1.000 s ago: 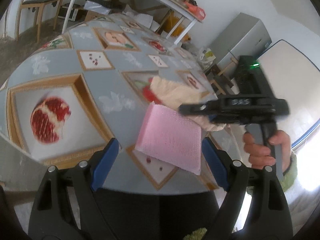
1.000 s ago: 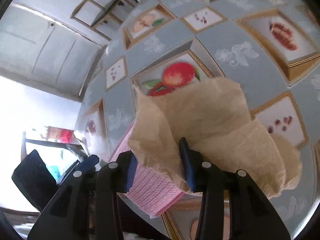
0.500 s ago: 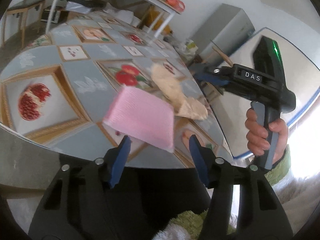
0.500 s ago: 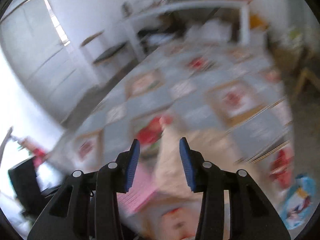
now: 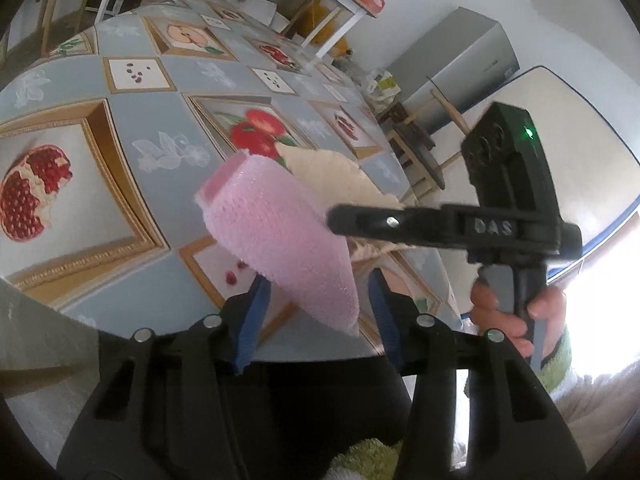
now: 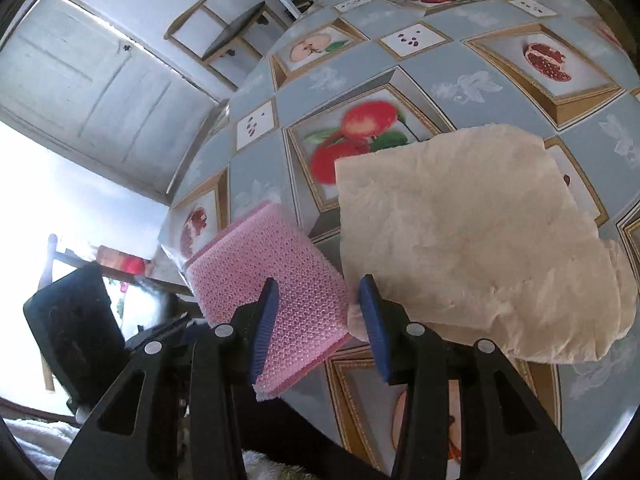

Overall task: Collect trash
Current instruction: 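Grasp the pink mesh pad with the left tool while the right tool grasps the beige cloth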

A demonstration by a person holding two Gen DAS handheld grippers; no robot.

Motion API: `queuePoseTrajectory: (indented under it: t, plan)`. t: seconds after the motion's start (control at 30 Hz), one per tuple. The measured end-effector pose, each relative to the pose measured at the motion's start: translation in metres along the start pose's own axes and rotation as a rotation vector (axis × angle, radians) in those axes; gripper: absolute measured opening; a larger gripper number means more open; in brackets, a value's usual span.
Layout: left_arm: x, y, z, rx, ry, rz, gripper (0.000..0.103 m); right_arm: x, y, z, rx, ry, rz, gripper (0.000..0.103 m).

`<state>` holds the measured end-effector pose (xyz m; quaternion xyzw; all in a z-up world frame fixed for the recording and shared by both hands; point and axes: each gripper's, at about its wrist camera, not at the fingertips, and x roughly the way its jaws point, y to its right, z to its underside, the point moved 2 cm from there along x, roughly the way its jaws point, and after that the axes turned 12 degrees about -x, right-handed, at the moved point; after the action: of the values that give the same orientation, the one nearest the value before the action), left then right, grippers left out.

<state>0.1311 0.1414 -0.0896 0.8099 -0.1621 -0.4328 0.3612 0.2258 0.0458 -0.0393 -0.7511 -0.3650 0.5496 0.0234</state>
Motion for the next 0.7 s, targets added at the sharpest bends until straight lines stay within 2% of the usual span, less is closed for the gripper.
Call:
queuePoseTrajectory:
  t: [0.2, 0.43, 0.5, 0.57, 0.63, 0.7]
  plan:
    - [-0.003, -0.008, -0.009, -0.022, 0.018, -0.017, 0.047, 0.001, 0.008, -0.01, 0.017, 0.035, 0.047, 0.041]
    - [-0.011, -0.02, -0.021, -0.045, 0.053, -0.063, 0.049, 0.022, -0.009, -0.003, -0.009, -0.068, -0.129, 0.042]
    - [-0.016, -0.026, -0.026, -0.066, 0.069, -0.083, 0.052, 0.017, -0.012, -0.002, -0.02, -0.06, -0.132, 0.042]
    - [-0.02, -0.031, -0.032, -0.081, 0.091, -0.111, 0.059, 0.004, -0.01, -0.002, -0.027, -0.026, -0.107, 0.043]
    - [-0.025, -0.031, -0.036, -0.081, 0.111, -0.14, 0.063, -0.014, -0.006, -0.003, -0.039, 0.028, -0.035, 0.05]
    - [-0.025, -0.027, -0.038, -0.059, 0.119, -0.167, 0.07, -0.032, -0.002, -0.004, -0.059, 0.085, 0.043, 0.063]
